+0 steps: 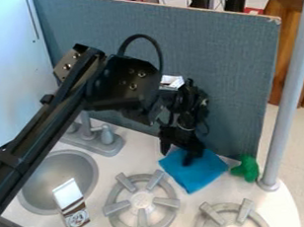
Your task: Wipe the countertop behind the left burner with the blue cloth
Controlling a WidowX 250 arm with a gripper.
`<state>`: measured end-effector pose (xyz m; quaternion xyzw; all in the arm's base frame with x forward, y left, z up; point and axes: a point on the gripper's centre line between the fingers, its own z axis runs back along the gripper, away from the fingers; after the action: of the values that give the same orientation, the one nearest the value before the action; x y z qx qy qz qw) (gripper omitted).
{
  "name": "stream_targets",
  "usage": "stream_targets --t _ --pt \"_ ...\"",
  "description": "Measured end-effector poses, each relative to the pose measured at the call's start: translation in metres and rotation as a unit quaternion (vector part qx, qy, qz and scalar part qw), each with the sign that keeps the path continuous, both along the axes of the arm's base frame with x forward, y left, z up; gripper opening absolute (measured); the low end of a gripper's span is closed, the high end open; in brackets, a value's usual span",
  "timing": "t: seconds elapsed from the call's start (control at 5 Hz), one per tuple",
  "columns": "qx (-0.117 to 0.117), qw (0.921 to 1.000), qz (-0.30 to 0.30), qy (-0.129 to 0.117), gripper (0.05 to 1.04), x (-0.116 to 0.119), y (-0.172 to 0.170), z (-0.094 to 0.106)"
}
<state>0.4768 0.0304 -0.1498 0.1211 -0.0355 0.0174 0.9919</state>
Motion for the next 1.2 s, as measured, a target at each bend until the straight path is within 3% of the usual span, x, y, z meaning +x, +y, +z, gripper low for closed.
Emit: stream_targets --t 0.2,0.6,0.8,1.0,1.2 --pt "0.02 0.9996 0.021 0.002 1.006 -0.003 0.012 0.0" --pt "0.024 0.9935 0.111 0.009 1.005 -0.028 0.099 0.0" --pt "0.041 0.9901 0.133 0.017 1.005 -0.032 0.127 -0.001" --pt "0.044 0.9904 0.13 0.02 1.005 -0.029 0.129 -0.002" --pt "0.027 0.9922 0.121 0.012 1.005 -0.03 0.124 -0.001"
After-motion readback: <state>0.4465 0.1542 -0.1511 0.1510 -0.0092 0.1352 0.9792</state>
